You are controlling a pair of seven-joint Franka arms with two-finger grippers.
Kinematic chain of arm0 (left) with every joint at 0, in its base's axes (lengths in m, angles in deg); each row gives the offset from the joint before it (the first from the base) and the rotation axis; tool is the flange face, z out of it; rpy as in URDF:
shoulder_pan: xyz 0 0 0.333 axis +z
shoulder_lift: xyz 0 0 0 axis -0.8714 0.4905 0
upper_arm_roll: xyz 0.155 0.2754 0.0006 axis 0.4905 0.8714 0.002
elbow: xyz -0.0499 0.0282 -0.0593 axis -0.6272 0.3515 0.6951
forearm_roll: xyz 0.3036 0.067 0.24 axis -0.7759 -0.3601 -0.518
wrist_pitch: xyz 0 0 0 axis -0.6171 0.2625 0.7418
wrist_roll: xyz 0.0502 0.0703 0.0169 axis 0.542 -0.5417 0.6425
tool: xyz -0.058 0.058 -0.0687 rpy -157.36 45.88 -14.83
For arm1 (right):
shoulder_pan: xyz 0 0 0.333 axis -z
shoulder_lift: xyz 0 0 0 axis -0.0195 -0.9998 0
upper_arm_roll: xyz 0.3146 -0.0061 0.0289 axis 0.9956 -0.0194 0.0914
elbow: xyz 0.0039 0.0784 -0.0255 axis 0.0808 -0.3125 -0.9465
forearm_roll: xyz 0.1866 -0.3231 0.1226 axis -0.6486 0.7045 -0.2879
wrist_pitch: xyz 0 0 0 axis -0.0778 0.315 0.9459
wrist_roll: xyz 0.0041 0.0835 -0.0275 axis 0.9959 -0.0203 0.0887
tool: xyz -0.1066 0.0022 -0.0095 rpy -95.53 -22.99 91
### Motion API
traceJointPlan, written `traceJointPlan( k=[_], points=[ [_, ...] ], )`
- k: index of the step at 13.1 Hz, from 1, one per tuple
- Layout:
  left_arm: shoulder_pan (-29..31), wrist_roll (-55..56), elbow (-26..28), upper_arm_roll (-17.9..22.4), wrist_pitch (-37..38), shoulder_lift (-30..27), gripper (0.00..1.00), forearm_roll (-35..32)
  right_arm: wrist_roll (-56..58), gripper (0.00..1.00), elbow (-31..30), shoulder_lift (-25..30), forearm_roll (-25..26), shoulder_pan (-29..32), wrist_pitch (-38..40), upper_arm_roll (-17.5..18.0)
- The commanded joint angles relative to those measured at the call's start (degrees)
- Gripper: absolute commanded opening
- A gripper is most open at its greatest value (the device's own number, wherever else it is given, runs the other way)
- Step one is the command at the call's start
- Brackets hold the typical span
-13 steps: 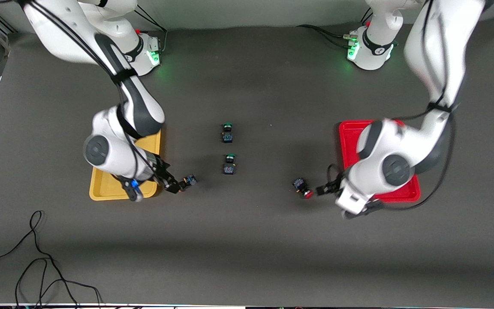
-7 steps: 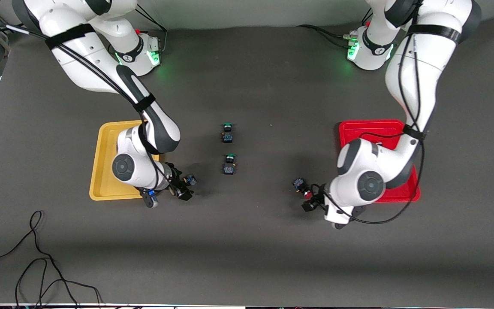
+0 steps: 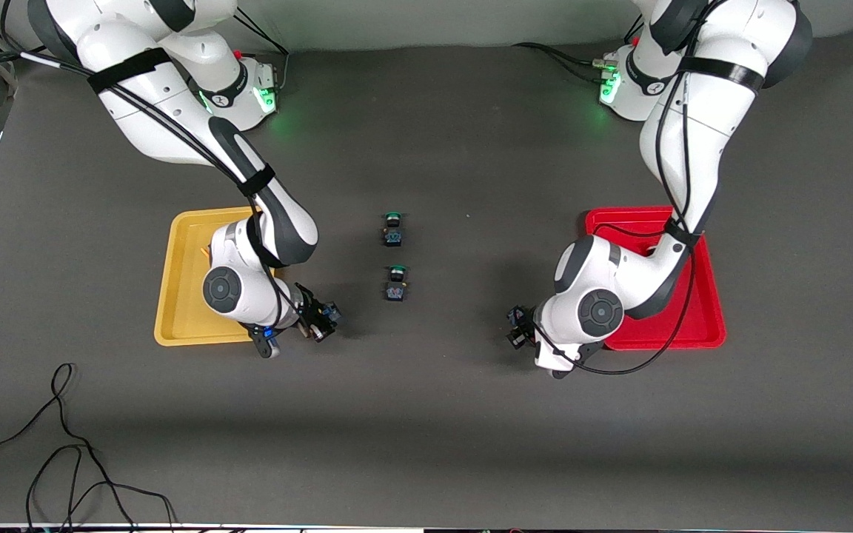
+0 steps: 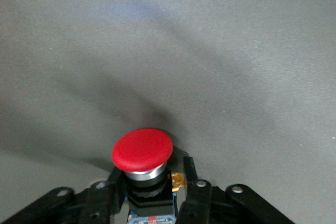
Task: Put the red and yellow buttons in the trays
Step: 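Carry the yellow button to the yellow tray while the left carries red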
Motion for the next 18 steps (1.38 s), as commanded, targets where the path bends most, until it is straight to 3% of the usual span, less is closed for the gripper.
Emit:
traceJointPlan(
  k=[1,2,5,7,9,11,13,14,16,18],
  points=[
    [0.40,0.52,0.62,0.31,0.34,-0.98,0.00,0.01,-0.29,0.00,0.42,1.12,0.00,0.27,0.67,-0.02],
    [1.37,0.52,0.27,0.22,2.08,-1.94,0.00,0.01,0.07,0.00,0.59,2.78,0.00,0.80,2.50,-0.10],
    [3.83,-3.15,-4.64,0.31,18.56,-8.08,0.00,-0.16,9.43,0.00,0.50,11.12,-0.17,4.39,13.55,-1.07],
    [6.54,-9.30,-4.31,0.40,28.33,-15.10,0.00,-0.08,17.34,0.00,-1.07,16.57,-0.17,4.85,18.93,-5.00],
    [9.27,-13.69,-0.46,0.57,35.82,-24.05,0.00,-0.52,29.09,0.00,-7.11,22.11,-1.05,4.85,19.66,-11.14],
    [14.10,-22.64,9.79,0.49,38.74,-35.64,0.00,-0.08,40.88,0.00,-13.71,24.33,-5.85,4.85,17.65,-16.78],
    [18.23,-30.64,21.75,0.57,35.17,-44.98,0.00,-0.08,51.44,0.00,-19.77,23.20,-11.75,4.85,10.83,-19.78],
    [20.16,-34.08,26.67,0.66,31.67,-46.76,0.00,0.01,54.53,0.00,-22.24,21.97,-13.86,4.85,6.61,-19.79],
    [20.98,-35.52,33.72,0.75,20.18,-44.51,0.00,0.01,55.61,0.00,-22.26,17.85,-15.55,4.59,2.62,-19.70],
    [20.97,-35.52,34.37,0.66,10.06,-34.70,0.00,0.01,55.62,0.01,-22.35,15.03,-16.86,4.23,-0.98,-19.18]
  ],
)
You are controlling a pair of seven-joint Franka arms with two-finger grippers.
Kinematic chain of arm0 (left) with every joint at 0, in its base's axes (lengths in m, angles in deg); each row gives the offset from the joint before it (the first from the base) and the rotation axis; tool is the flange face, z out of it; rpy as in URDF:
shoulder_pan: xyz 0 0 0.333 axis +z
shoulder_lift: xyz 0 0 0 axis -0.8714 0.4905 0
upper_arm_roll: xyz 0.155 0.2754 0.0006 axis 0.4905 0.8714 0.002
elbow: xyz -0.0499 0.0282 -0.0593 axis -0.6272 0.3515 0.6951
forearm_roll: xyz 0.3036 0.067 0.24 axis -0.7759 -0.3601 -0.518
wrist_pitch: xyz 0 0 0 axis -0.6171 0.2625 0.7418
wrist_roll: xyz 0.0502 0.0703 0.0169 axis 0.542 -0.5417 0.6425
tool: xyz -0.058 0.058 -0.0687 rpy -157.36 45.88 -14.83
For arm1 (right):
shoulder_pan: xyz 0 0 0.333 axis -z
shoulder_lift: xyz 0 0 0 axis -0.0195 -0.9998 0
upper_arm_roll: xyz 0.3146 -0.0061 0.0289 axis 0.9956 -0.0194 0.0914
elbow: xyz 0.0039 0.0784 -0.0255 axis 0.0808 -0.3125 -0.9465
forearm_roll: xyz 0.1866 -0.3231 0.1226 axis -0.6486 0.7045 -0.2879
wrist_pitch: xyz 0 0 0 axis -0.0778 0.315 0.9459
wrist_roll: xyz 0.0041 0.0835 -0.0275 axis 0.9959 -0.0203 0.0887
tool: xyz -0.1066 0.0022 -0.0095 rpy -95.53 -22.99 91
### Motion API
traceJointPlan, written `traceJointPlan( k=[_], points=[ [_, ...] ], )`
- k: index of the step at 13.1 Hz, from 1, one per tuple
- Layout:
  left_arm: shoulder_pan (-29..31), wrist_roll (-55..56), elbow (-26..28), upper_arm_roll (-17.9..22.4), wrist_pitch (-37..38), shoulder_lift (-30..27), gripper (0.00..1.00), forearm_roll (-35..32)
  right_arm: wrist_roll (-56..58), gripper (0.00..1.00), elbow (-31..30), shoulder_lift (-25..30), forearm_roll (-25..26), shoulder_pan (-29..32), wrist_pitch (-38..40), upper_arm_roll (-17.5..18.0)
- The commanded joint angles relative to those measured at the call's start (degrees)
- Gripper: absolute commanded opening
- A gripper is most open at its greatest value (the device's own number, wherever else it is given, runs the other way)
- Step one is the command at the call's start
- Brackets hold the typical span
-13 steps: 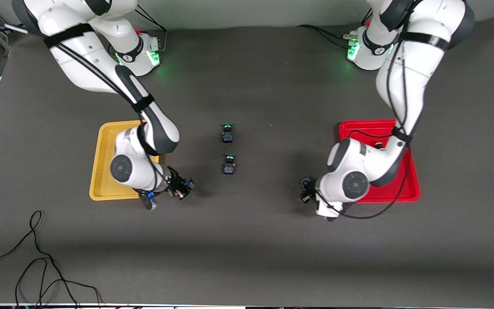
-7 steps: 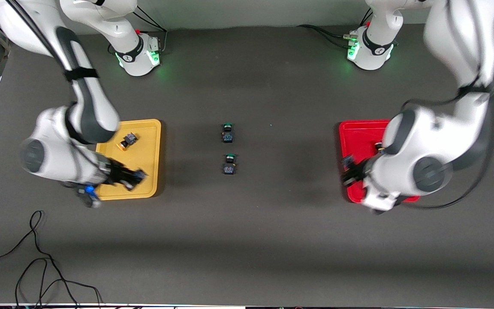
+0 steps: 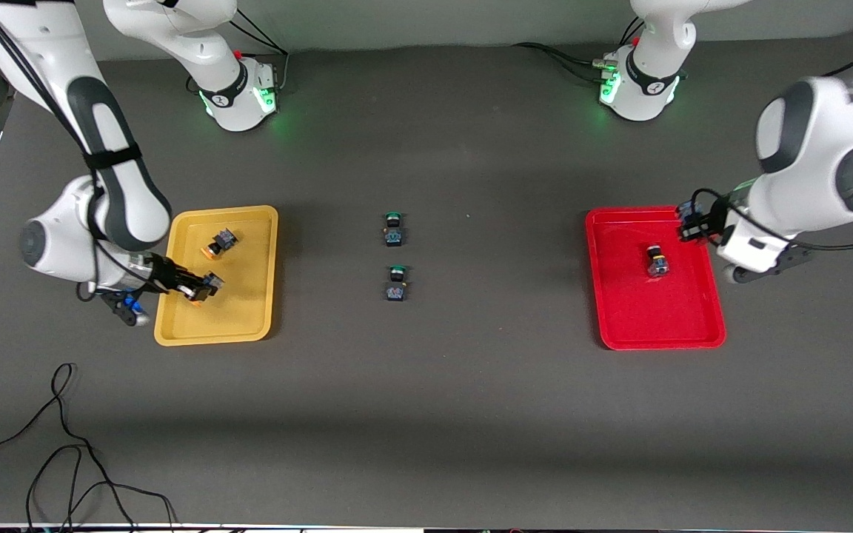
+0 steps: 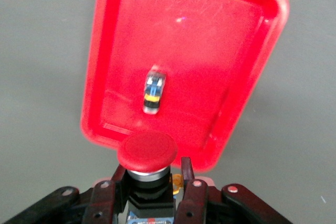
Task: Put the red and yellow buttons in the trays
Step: 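Carry the yellow button to the yellow tray while the left carries red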
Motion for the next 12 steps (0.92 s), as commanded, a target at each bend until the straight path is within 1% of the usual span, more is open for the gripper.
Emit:
traceJointPlan(
  k=[1,2,3,4,5,6,7,8,9,12],
  points=[
    [-0.44,-0.27,0.80,-0.30,-14.22,12.90,0.00,0.09,1.68,0.01,0.62,-2.43,-3.25,-0.96,-2.47,0.32],
    [-0.71,0.00,0.54,-0.30,-19.16,16.70,0.00,-0.08,1.59,0.01,0.62,-2.52,-3.34,-0.96,-2.38,0.32],
    [-0.71,0.00,-0.60,-0.39,-21.91,19.87,0.00,-0.34,1.50,0.01,0.79,-2.78,-3.51,-0.96,-2.47,0.32],
    [-0.80,-0.08,-1.91,-0.30,-22.54,22.07,0.00,-0.70,1.50,0.03,1.06,-2.96,-4.99,-1.05,-2.56,0.49],
    [-0.80,-0.08,-2.80,-0.30,-22.55,22.70,0.01,-0.79,1.59,0.03,1.23,-3.14,-6.40,-1.40,-2.56,0.84],
    [-0.80,-0.08,-3.15,-0.30,-22.46,22.71,0.19,-0.87,1.33,0.06,1.58,-3.22,-6.68,-1.40,-2.56,1.02],
    [-0.80,-0.08,-3.68,-0.30,-22.46,22.71,0.76,-0.79,0.98,0.13,1.85,-3.22,-6.68,-1.40,-2.56,1.55],
    [-0.71,-0.08,-4.47,-0.30,-21.85,22.28,0.99,-0.87,0.89,0.49,2.02,-3.31,-6.68,-1.40,-2.56,1.55],
    [-0.71,-0.08,-5.61,-0.39,-20.63,21.14,1.00,-1.05,0.80,0.99,2.03,-3.31,-6.77,-1.31,-2.56,1.55],
    [-0.80,-0.08,-5.36,-0.39,-14.40,11.32,1.00,-1.58,1.15,1.00,2.64,-1.74,-6.59,-1.40,-2.29,1.55]
  ],
)
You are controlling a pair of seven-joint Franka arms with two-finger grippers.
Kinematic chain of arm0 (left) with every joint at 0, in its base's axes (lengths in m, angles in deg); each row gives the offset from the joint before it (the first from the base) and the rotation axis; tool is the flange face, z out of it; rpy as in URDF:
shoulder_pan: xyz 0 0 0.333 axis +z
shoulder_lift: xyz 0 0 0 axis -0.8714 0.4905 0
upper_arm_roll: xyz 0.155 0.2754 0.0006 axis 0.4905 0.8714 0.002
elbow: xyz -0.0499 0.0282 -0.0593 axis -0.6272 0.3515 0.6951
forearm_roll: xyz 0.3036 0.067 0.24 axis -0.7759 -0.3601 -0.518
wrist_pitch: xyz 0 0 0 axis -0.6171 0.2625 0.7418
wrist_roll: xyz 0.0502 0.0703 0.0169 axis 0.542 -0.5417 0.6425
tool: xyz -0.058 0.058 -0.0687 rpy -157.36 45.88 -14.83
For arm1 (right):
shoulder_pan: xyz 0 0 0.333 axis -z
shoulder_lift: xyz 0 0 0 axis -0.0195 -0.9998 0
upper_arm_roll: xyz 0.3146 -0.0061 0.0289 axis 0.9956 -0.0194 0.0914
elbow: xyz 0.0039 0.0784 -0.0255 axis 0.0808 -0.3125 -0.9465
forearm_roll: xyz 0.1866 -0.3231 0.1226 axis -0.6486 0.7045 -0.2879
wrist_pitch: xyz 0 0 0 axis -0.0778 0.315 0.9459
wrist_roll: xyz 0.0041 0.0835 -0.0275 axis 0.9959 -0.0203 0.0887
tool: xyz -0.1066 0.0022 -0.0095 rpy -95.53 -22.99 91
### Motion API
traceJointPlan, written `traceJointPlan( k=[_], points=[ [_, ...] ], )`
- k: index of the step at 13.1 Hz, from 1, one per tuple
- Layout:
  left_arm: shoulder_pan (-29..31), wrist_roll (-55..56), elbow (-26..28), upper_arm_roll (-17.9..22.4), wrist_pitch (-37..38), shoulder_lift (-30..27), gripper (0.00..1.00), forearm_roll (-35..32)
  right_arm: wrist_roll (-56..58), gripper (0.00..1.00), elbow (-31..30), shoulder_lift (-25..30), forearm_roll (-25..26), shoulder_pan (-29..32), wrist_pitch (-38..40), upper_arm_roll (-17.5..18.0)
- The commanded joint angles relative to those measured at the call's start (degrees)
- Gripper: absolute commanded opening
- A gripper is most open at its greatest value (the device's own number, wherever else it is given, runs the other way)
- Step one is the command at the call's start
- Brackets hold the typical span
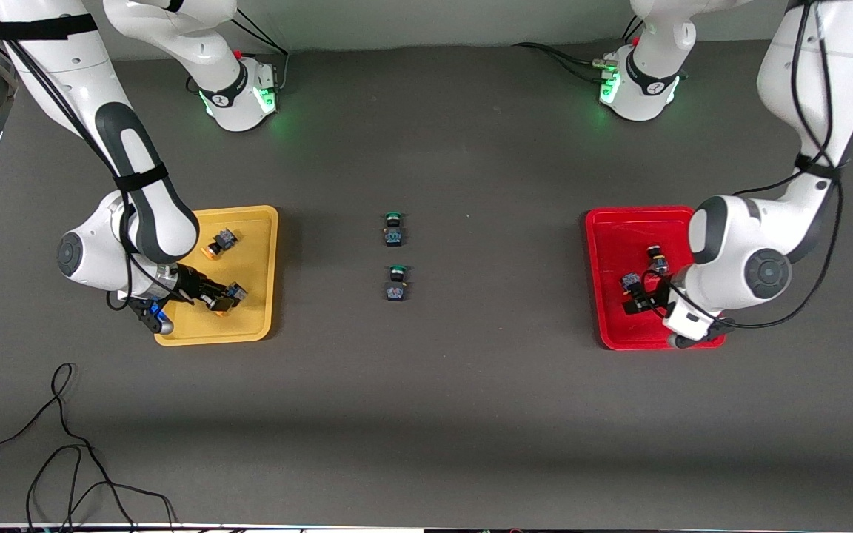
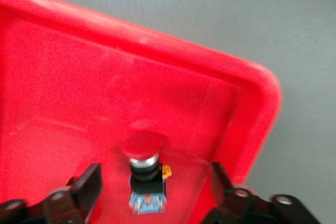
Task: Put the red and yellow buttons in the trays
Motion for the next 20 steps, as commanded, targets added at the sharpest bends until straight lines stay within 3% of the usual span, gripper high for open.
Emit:
traceJointPlan(
  k=[1,2,5,9,11,12,13,14,15,18,20],
  points=[
    [-0.45,-0.10,1.64,0.22,7.55,-11.72,1.00,-2.10,1.21,1.00,1.27,3.03,-0.75,-0.44,0.28,-0.24],
    [-0.54,-0.19,1.55,-0.04,10.45,-14.97,1.00,-3.86,1.38,1.00,1.27,5.48,0.74,-0.44,0.98,-0.24],
    [-1.24,-0.89,0.94,-0.22,15.21,-21.84,1.00,-4.31,1.47,1.00,1.36,15.05,13.63,-0.27,5.97,-0.24],
    [-1.07,-2.55,-8.19,-0.13,27.86,-24.05,1.00,-5.54,2.26,1.00,1.54,29.81,26.21,0.00,18.09,-0.15],
    [-1.24,-7.73,-7.69,0.75,28.32,-26.94,1.00,-4.76,4.88,1.00,1.89,36.67,30.27,0.08,23.72,0.81],
    [-2.55,-8.36,-6.90,2.32,28.50,-28.18,1.00,-4.75,7.16,1.00,1.98,39.49,32.02,0.52,25.23,1.17],
    [-7.17,-8.54,-5.93,7.12,28.68,-29.41,1.00,-4.75,9.97,1.00,2.59,41.26,32.56,1.66,27.07,1.26],
    [-13.14,-8.54,-5.84,13.17,29.29,-30.20,1.00,-4.75,12.43,1.00,4.16,41.80,32.57,2.10,29.26,1.17],
    [-15.46,-8.54,-5.84,16.10,29.99,-30.99,1.00,-4.67,13.76,1.00,6.26,41.37,32.57,2.72,31.29,1.26],
    [-14.61,-9.42,-7.85,16.22,30.69,-31.44,1.00,-4.31,13.86,1.00,14.34,36.73,32.05,2.90,37.96,1.26],
    [-8.92,-11.26,-10.04,11.07,32.45,-30.74,1.00,-4.31,13.17,1.00,19.18,31.81,32.04,2.37,39.83,1.52]
  ],
)
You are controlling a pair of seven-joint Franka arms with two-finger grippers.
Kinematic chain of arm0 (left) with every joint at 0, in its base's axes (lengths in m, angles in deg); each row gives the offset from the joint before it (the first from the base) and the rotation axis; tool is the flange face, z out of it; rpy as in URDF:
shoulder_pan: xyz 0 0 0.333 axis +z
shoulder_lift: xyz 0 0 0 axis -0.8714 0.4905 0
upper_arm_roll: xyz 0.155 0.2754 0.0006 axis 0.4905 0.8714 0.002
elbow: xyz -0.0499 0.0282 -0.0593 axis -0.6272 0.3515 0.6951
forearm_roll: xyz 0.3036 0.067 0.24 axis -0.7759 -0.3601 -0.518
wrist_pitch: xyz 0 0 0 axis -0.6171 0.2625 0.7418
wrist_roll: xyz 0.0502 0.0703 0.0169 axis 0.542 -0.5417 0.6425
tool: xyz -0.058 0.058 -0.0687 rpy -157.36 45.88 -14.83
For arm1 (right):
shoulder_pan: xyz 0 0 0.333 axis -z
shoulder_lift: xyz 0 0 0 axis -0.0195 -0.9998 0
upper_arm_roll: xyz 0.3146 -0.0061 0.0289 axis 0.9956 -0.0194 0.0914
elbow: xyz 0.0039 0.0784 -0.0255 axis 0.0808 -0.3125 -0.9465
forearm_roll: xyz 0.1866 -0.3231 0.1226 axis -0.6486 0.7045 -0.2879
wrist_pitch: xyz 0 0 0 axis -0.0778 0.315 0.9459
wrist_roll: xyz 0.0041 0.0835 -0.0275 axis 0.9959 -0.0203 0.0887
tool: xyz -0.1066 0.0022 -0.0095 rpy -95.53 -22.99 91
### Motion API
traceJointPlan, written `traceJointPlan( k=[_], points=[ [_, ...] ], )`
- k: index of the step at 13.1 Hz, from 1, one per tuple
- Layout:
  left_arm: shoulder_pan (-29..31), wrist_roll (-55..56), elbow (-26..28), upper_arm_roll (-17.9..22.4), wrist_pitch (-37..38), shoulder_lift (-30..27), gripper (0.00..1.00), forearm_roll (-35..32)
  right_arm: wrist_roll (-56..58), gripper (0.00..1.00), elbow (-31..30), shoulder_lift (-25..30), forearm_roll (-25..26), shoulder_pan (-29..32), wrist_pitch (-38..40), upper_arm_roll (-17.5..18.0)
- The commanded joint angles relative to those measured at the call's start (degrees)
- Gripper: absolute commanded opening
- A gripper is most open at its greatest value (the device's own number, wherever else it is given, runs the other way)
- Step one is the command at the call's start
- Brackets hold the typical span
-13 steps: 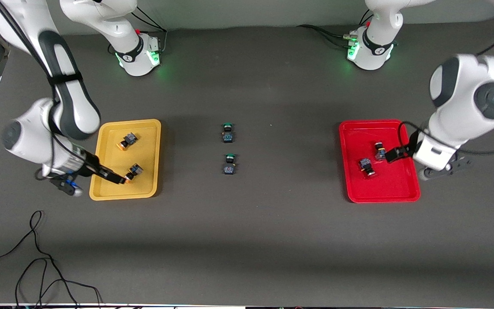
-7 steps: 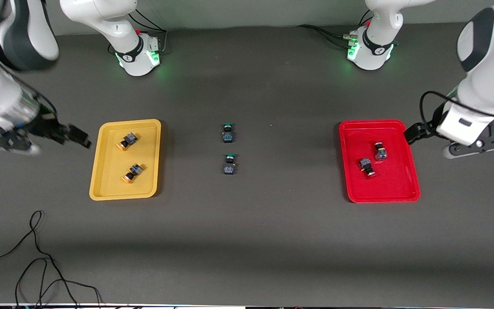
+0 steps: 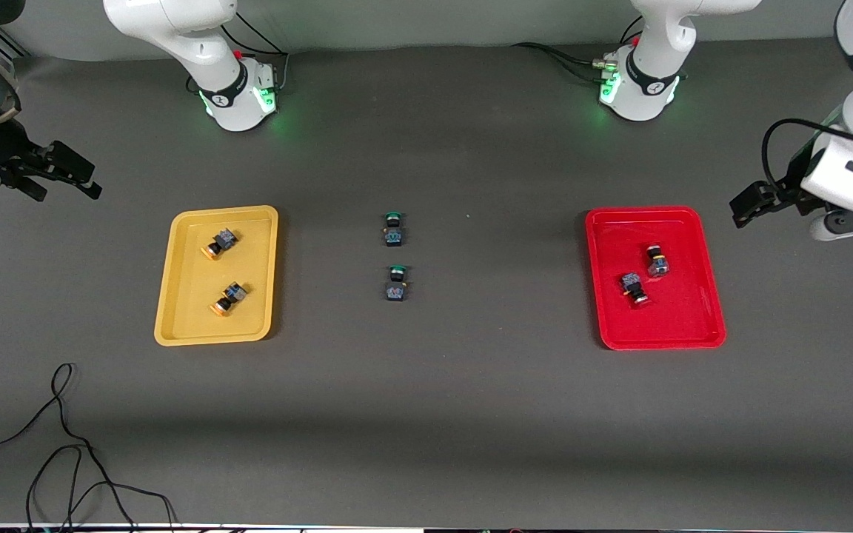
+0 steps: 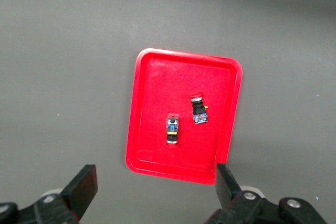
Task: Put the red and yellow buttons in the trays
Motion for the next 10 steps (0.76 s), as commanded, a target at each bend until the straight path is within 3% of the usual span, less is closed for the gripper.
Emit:
traceJointPlan(
  k=[1,2,10],
  points=[
    [7.90,-2.11,-2.89,-7.23,2.46,0.37,1.00,0.21,0.44,1.00,9.46,-8.76,0.80,0.28,2.90,3.02],
    [9.85,-2.20,-3.34,-9.18,2.55,0.38,1.00,0.29,0.44,1.00,11.40,-10.34,1.15,0.54,3.16,3.92],
    [7.24,-1.15,-4.75,-10.43,6.41,0.90,1.00,0.38,-3.52,1.00,14.05,-10.10,0.54,0.46,5.09,4.02]
  ],
)
